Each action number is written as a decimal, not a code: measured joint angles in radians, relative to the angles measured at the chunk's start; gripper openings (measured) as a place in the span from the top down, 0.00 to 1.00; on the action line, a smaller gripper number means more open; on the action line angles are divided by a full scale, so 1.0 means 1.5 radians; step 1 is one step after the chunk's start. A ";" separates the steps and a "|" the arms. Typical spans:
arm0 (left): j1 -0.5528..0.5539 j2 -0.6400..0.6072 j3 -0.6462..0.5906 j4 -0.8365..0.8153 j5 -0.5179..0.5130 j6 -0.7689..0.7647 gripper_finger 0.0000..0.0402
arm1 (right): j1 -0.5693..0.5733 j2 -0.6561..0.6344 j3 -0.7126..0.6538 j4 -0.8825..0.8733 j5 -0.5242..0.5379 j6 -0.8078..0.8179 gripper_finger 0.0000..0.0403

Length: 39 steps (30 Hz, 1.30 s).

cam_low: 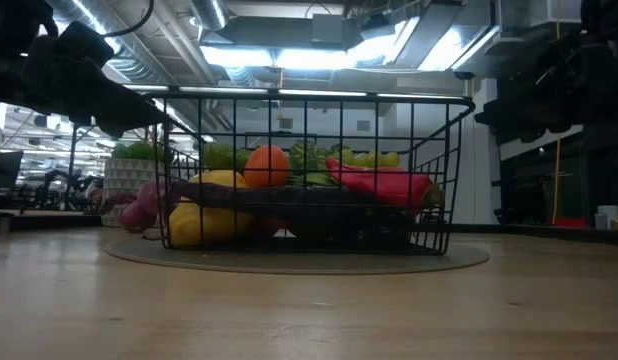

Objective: Build produce basket
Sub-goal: Put the purple garlic into the black wire basket

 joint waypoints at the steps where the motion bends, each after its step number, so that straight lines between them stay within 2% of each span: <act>1: 0.000 0.000 0.000 0.000 0.000 0.000 0.47 | 0.000 0.000 0.000 0.000 0.000 0.000 0.54; 29: 0.000 0.000 0.000 0.011 0.000 0.000 0.47 | 0.000 0.000 0.000 0.000 0.000 -0.001 0.54; 31: 0.000 0.000 0.000 0.060 -0.002 0.001 0.47 | 0.000 0.000 0.000 0.000 0.000 -0.001 0.54; 39: 0.000 0.000 0.000 0.448 -0.015 0.032 0.47 | 0.000 0.000 0.000 0.000 0.000 -0.001 0.54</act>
